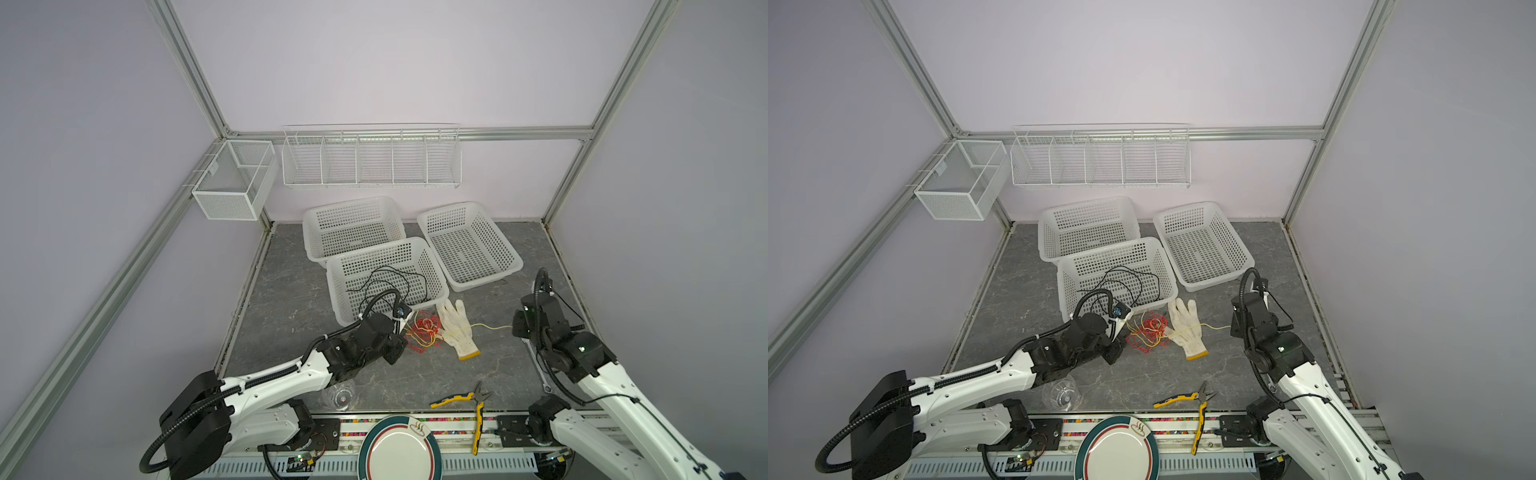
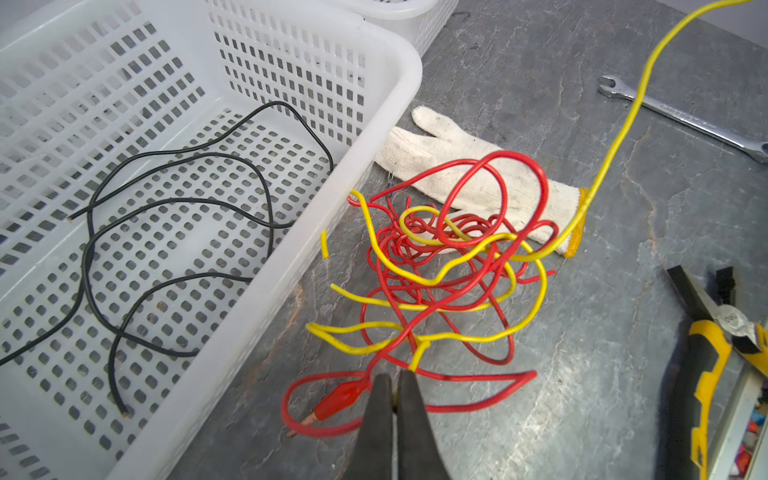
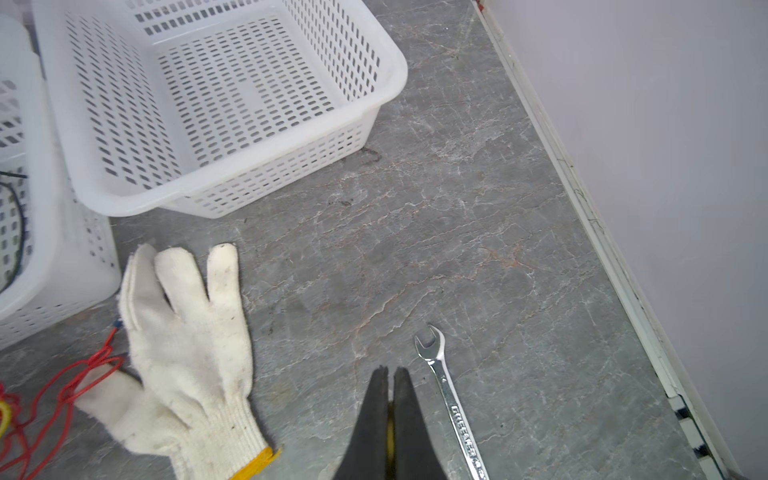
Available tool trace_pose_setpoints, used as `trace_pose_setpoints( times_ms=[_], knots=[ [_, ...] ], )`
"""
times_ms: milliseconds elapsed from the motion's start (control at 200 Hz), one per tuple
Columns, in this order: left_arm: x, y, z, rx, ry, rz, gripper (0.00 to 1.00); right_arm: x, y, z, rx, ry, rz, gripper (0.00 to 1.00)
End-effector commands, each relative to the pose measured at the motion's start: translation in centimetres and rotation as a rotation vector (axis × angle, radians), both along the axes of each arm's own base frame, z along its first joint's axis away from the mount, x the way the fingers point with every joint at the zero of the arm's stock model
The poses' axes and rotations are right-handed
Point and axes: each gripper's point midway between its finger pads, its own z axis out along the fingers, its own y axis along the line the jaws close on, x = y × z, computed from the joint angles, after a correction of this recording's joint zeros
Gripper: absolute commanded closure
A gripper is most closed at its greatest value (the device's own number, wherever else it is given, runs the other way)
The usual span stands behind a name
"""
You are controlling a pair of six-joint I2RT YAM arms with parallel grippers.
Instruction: Untangle the cables
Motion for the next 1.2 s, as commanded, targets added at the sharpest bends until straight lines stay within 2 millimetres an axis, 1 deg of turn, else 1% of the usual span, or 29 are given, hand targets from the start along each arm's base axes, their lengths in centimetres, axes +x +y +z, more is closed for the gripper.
trace_pose_setpoints(
  times_ms=[0,65,145,190,230,275,325,385,495,565,600,615,625,635,775,855,960,1000,1040,1080,1120,1195],
  knots=[
    [0.3,0.6,0.1,0.005,-0.028,0.018,1.00,1.1,3.0,0.9,0.101,-0.038,0.132,0.94],
    [0.1,0.0,0.6,-0.021,-0.031,-0.009,1.00,1.4,4.7,1.0,0.141,-0.048,0.205,0.93],
    [-0.3,-0.8,1.2,-0.053,-0.031,-0.058,1.00,1.5,6.4,1.8,0.175,-0.068,0.291,0.93],
    [-0.6,-1.3,1.6,-0.071,-0.027,-0.080,0.91,1.5,7.4,2.6,0.197,-0.086,0.349,0.94],
    [-0.8,-1.6,2.1,-0.088,-0.029,-0.099,0.80,1.5,8.2,3.3,0.213,-0.100,0.391,0.93],
    [-0.9,-2.0,2.7,-0.109,-0.036,-0.117,0.66,1.3,9.2,4.2,0.232,-0.116,0.449,0.93],
    [-1.1,-2.4,3.5,-0.129,-0.048,-0.140,0.56,1.2,10.2,5.1,0.250,-0.128,0.505,0.93],
    [-1.1,-2.9,4.7,-0.158,-0.067,-0.157,0.50,1.0,11.3,6.0,0.268,-0.140,0.561,0.93],
    [-1.1,-3.9,6.9,-0.223,-0.115,-0.195,0.44,0.9,13.1,7.3,0.299,-0.164,0.635,0.93],
    [-1.1,-4.8,7.9,-0.260,-0.138,-0.227,0.42,0.9,14.4,8.3,0.324,-0.180,0.681,0.93],
    [-1.1,-5.2,8.2,-0.272,-0.143,-0.239,0.42,0.9,15.0,8.2,0.334,-0.174,0.699,0.93],
    [-1.1,-5.4,8.3,-0.276,-0.144,-0.244,0.42,0.9,15.3,8.1,0.339,-0.167,0.709,0.93],
    [-1.0,-5.5,8.4,-0.278,-0.145,-0.246,0.42,1.0,15.6,9.1,0.346,-0.186,0.719,0.93],
    [-1.0,-5.7,8.4,-0.279,-0.145,-0.249,0.42,1.0,15.8,9.4,0.350,-0.192,0.725,0.93],
    [-0.5,-7.8,7.9,-0.285,-0.130,-0.289,0.41,1.2,18.3,10.8,0.390,-0.201,0.795,0.93],
    [-0.3,-8.8,7.1,-0.280,-0.110,-0.302,0.42,1.2,19.4,11.2,0.405,-0.206,0.828,0.93],
    [0.2,-9.6,6.8,-0.290,-0.115,-0.296,0.43,1.3,20.2,11.3,0.421,-0.204,0.853,0.93],
    [0.5,-9.7,6.7,-0.295,-0.121,-0.283,0.46,1.2,20.5,11.4,0.430,-0.203,0.865,0.93],
    [0.9,-9.9,6.6,-0.295,-0.126,-0.270,0.50,1.1,20.7,11.5,0.435,-0.201,0.874,0.93],
    [1.2,-10.0,6.5,-0.295,-0.131,-0.260,0.56,1.1,20.9,11.6,0.441,-0.203,0.880,0.93],
    [1.3,-10.1,6.4,-0.295,-0.134,-0.257,0.66,1.0,20.9,11.6,0.442,-0.202,0.883,0.93],
    [1.5,-10.4,6.4,-0.299,-0.136,-0.253,0.89,1.1,20.8,11.4,0.436,-0.202,0.872,0.93]
  ],
)
